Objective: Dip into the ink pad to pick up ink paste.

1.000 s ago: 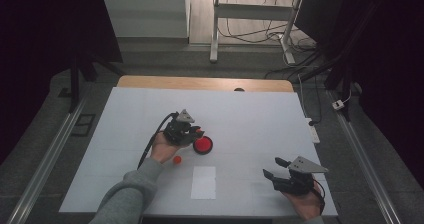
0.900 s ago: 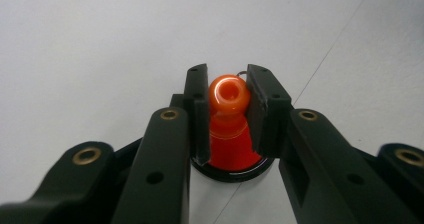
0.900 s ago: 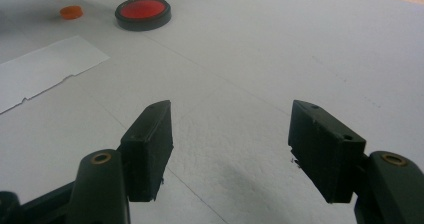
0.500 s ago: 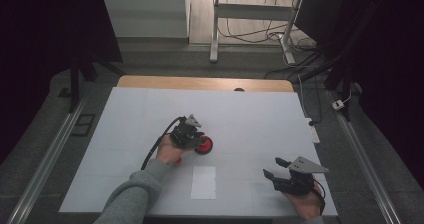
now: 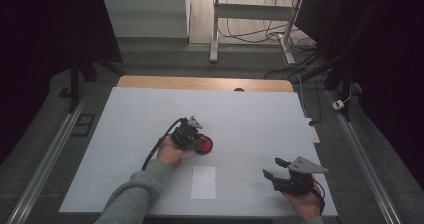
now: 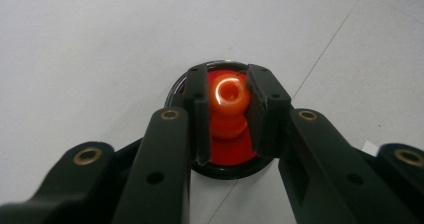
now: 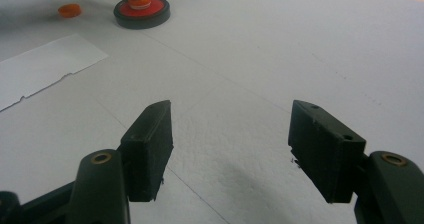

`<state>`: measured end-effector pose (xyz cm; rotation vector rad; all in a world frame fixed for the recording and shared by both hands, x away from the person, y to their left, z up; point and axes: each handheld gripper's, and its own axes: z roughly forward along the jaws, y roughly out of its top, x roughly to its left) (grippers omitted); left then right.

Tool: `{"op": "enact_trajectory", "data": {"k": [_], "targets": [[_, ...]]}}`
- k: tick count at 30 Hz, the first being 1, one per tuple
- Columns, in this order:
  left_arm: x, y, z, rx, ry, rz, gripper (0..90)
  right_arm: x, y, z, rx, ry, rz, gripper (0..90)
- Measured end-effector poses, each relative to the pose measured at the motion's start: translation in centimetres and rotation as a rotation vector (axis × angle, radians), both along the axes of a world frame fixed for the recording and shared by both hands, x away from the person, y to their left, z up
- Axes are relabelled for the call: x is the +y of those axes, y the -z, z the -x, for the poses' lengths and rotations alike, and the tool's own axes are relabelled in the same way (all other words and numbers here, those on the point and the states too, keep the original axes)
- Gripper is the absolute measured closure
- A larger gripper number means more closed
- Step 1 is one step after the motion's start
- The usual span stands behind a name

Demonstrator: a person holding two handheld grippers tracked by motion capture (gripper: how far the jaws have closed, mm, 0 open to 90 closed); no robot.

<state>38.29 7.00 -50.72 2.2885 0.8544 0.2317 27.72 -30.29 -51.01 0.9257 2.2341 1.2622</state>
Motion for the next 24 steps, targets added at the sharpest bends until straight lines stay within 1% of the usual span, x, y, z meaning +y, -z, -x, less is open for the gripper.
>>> {"op": "enact_trajectory", "data": {"k": [4,8,11,21,22,24], "targets": [[0.1,0.1,0.1,-0.001,-0.006,0.011,73.2,0.0,0.0,0.0,-0.002,0.001,-0.001,34.0],[0.1,0.1,0.2,-0.008,-0.006,0.007,73.2,0.0,0.0,0.0,-0.002,0.003,0.002,34.0],[0.1,0.2,0.2,-0.005,-0.01,0.014,73.3,0.0,0.0,0.0,-0.002,0.003,0.003,34.0],[0.1,0.0,0.2,-0.007,-0.01,0.014,72.9,0.0,0.0,0.0,-0.001,-0.001,-0.003,33.5],[0.2,-0.1,0.3,-0.018,-0.009,0.023,72.8,-0.1,0.0,0.0,-0.001,0.001,-0.001,33.2],[0.5,-0.9,0.7,-0.044,-0.01,0.064,72.8,-0.1,0.0,-0.1,0.005,-0.002,-0.004,32.9]]}}
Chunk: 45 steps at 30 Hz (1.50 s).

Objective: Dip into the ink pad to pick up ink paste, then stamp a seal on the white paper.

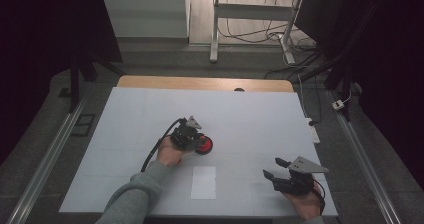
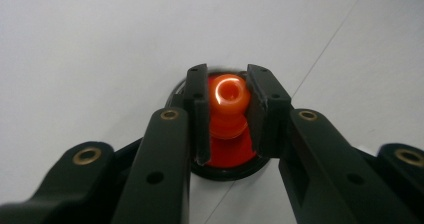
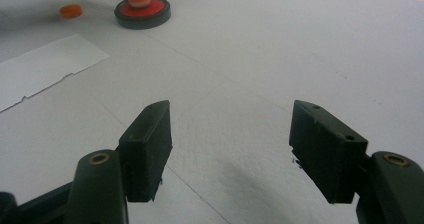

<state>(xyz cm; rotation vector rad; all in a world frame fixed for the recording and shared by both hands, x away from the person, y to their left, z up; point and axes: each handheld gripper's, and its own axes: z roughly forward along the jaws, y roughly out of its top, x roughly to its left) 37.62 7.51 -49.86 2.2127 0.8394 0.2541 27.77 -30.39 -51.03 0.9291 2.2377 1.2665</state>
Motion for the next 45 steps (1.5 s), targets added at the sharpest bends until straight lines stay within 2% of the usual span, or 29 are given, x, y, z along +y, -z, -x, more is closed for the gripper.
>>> {"op": "enact_trajectory", "data": {"k": [3,6,13,20,29,38,45], "targets": [[0.6,-1.0,0.4,-0.024,-0.003,0.021,72.8,-0.1,0.1,-0.1,0.005,0.001,-0.005,32.5],[1.2,-1.5,0.9,-0.024,0.006,0.049,72.9,-0.1,0.1,-0.2,0.006,0.004,0.002,32.4],[1.5,-2.2,2.3,-0.041,0.043,0.069,72.8,0.0,0.1,-0.1,0.007,0.002,0.003,32.4],[2.1,-2.7,3.6,-0.041,0.069,0.095,72.8,0.0,0.2,-0.1,0.009,0.0,0.006,32.4],[2.7,-2.9,4.3,-0.041,0.084,0.115,72.8,0.0,0.2,-0.1,0.007,0.0,0.007,32.4],[3.4,-3.7,5.9,-0.047,0.107,0.146,72.7,0.0,0.1,-0.1,0.006,0.0,0.007,32.4],[3.5,-3.9,6.7,-0.044,0.132,0.149,72.7,0.1,0.1,-0.1,0.005,-0.002,0.007,32.4]]}}
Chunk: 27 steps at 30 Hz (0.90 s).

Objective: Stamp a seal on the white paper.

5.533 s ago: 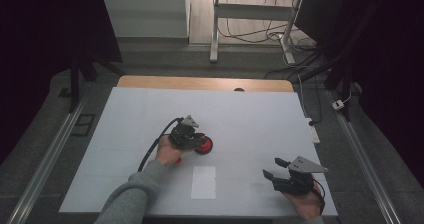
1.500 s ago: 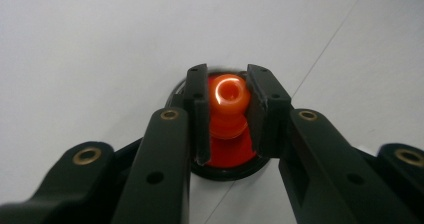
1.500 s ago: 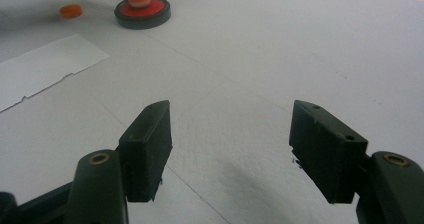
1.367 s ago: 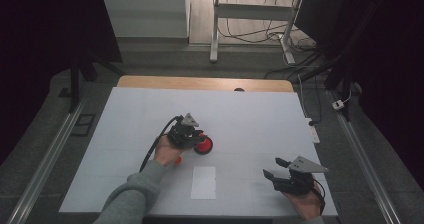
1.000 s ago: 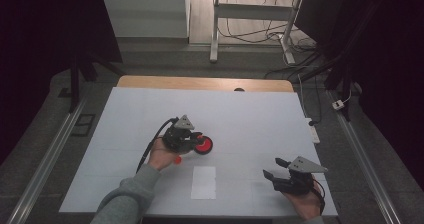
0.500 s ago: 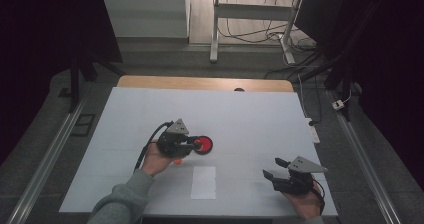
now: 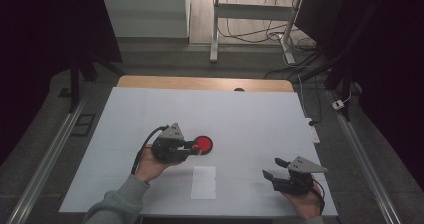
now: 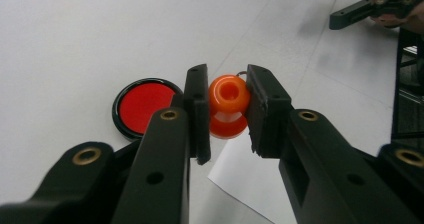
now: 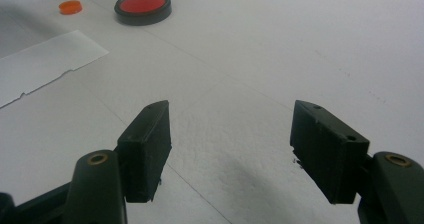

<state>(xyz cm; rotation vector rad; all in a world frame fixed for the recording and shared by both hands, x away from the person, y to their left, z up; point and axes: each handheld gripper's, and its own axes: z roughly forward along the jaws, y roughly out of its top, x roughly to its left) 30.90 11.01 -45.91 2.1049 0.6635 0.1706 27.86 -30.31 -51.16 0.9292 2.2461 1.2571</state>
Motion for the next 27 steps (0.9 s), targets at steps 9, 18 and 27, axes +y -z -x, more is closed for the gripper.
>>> {"op": "enact_trajectory", "data": {"k": [9,18,27], "targets": [[0.2,0.0,0.8,0.002,0.023,-0.002,72.7,0.1,0.1,0.0,0.003,-0.007,0.001,32.5],[0.1,0.2,1.4,0.014,0.047,-0.008,72.7,0.1,0.1,0.0,0.005,-0.006,0.005,32.5],[-0.5,1.1,2.3,0.032,0.073,-0.02,72.7,0.1,0.1,0.0,0.003,-0.006,0.002,32.5]]}}
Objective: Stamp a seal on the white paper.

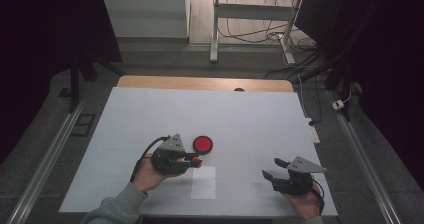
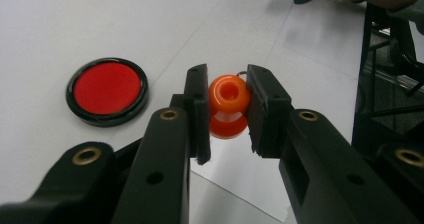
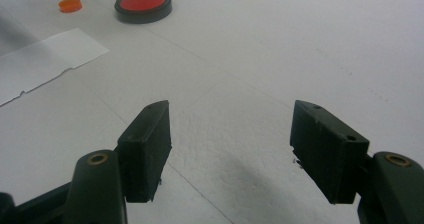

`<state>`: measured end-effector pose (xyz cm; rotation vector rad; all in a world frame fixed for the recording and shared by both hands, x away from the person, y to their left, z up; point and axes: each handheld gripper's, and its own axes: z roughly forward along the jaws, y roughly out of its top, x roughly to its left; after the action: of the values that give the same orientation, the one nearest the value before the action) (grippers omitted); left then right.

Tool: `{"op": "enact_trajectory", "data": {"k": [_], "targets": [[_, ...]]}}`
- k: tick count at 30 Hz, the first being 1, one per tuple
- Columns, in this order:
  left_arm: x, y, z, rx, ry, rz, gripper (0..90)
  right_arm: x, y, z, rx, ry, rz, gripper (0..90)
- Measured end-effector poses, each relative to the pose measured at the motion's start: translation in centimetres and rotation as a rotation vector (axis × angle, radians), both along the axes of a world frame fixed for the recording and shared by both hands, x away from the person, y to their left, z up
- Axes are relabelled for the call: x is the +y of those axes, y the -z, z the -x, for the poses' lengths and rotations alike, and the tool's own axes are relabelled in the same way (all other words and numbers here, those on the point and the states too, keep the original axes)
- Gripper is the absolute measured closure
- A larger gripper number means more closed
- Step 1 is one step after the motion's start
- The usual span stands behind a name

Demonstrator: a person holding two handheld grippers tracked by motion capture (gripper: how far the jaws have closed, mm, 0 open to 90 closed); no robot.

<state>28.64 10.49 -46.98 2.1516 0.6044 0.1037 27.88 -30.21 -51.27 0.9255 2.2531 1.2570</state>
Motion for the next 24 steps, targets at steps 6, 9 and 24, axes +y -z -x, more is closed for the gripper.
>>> {"op": "enact_trajectory", "data": {"k": [6,9,24], "targets": [[-0.3,0.6,0.3,0.013,0.013,0.0,72.7,0.0,0.0,0.0,0.0,0.0,0.001,32.5],[-0.5,0.7,0.5,0.013,0.022,-0.008,72.7,0.0,0.0,0.0,0.001,0.0,0.001,32.5],[-1.7,1.4,0.8,0.015,0.048,-0.034,72.6,0.0,-0.1,0.1,0.0,0.0,0.002,32.5]]}}
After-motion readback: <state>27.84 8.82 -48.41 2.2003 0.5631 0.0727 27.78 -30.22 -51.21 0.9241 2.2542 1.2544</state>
